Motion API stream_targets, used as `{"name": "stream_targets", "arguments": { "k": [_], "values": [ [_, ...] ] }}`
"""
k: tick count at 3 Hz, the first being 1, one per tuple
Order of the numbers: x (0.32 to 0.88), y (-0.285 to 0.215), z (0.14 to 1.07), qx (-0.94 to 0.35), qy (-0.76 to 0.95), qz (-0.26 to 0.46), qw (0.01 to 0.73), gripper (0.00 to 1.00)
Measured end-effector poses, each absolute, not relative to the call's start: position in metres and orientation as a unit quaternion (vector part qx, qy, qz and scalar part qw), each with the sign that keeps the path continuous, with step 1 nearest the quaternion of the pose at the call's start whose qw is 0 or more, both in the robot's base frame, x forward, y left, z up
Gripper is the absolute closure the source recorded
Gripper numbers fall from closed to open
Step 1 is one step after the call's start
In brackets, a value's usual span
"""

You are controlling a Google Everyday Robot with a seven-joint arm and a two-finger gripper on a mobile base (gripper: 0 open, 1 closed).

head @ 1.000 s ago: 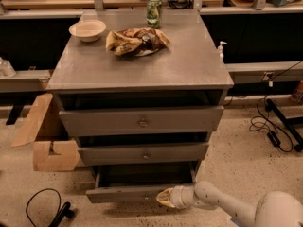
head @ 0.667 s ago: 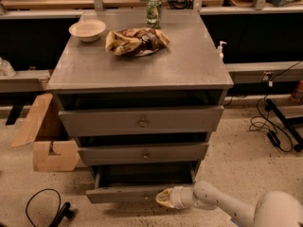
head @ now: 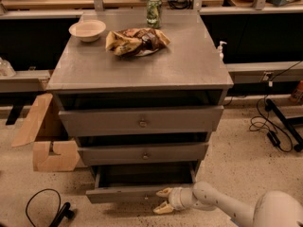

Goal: Close bottom drawer

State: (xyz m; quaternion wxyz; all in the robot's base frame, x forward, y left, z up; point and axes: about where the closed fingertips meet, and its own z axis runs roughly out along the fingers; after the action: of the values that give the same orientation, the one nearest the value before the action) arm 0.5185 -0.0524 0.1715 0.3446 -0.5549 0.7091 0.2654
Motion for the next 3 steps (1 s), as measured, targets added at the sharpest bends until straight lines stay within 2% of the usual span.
{"name": "stream_targets", "arguments": {
  "k": [1,2,3],
  "values": [
    [0.5171,-0.051,0.171,-0.555,0.709,0.267,0.344,0.0],
    [0.5117,-0.0511,0.171,-0.555,0.709,0.267,0.344,0.0],
    [0.5087,-0.0512,0.171,-0.555,0.709,0.267,0.344,0.16]
  ]
}}
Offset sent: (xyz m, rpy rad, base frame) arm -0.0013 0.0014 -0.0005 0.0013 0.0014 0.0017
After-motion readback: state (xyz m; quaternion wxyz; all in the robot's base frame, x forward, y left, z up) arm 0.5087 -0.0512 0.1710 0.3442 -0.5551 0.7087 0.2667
